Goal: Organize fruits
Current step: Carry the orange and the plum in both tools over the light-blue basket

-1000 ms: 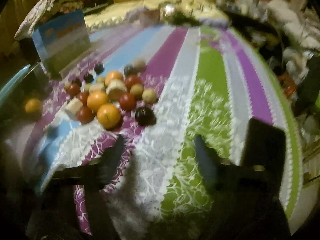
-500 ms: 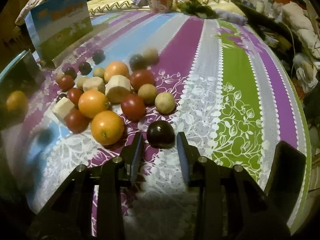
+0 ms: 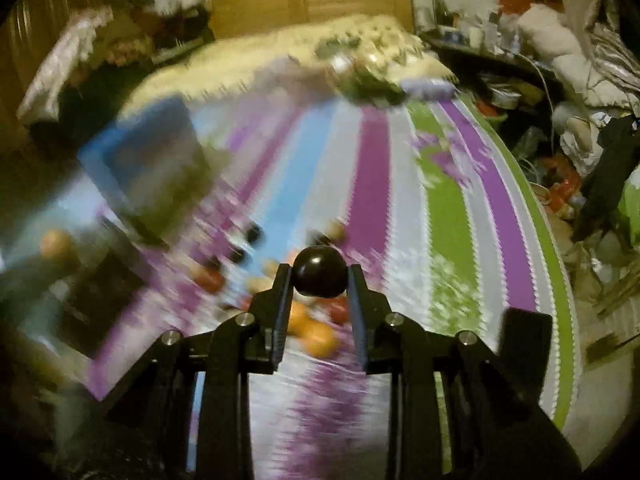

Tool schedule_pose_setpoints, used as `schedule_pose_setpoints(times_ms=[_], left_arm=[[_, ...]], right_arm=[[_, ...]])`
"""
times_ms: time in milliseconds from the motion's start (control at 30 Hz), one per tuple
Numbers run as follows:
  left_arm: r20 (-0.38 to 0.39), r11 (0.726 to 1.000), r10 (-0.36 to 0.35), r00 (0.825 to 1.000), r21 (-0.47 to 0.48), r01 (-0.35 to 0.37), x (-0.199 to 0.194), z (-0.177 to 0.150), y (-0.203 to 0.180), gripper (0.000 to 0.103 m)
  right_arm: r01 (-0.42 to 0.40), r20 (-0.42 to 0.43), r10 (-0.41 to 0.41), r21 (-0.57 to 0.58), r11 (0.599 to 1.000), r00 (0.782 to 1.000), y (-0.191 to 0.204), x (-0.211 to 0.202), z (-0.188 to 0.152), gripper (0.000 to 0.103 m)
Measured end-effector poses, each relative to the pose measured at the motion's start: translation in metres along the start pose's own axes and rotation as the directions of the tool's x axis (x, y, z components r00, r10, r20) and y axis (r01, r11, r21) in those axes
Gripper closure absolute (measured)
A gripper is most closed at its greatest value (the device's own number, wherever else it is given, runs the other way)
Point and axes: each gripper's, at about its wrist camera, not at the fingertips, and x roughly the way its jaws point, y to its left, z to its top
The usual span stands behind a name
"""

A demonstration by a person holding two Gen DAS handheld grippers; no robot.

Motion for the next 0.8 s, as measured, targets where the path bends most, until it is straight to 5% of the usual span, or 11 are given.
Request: schedule_pose_setpoints(times_ms=[367, 567, 800], left_arm=[[0.095, 0.968, 0.199, 0.975, -0.175, -0.181, -0.097, 0.047, 0.146, 0.065], [0.081, 0.928, 0.297, 0.951, -0.26, -0.268, -0.126, 0.05, 0.228, 0.065], [-0.02, 0.883, 0.343, 0.939, -0.335, -0.329, -0.132, 0.028, 0.307, 0.065]], right_arm=[[-0.206, 0.051, 0.221, -0.205, 0.957, 0.974, 0.178, -0.041, 0.055, 0.075], [-0.314, -0.017, 0.327, -0.327, 0.891, 0.945, 0.274, -0.032, 0.062, 0.075], [-0.416, -0.17, 0.381, -0.415, 0.809, 0.909, 0.36, -0.005, 0.056, 0.075]])
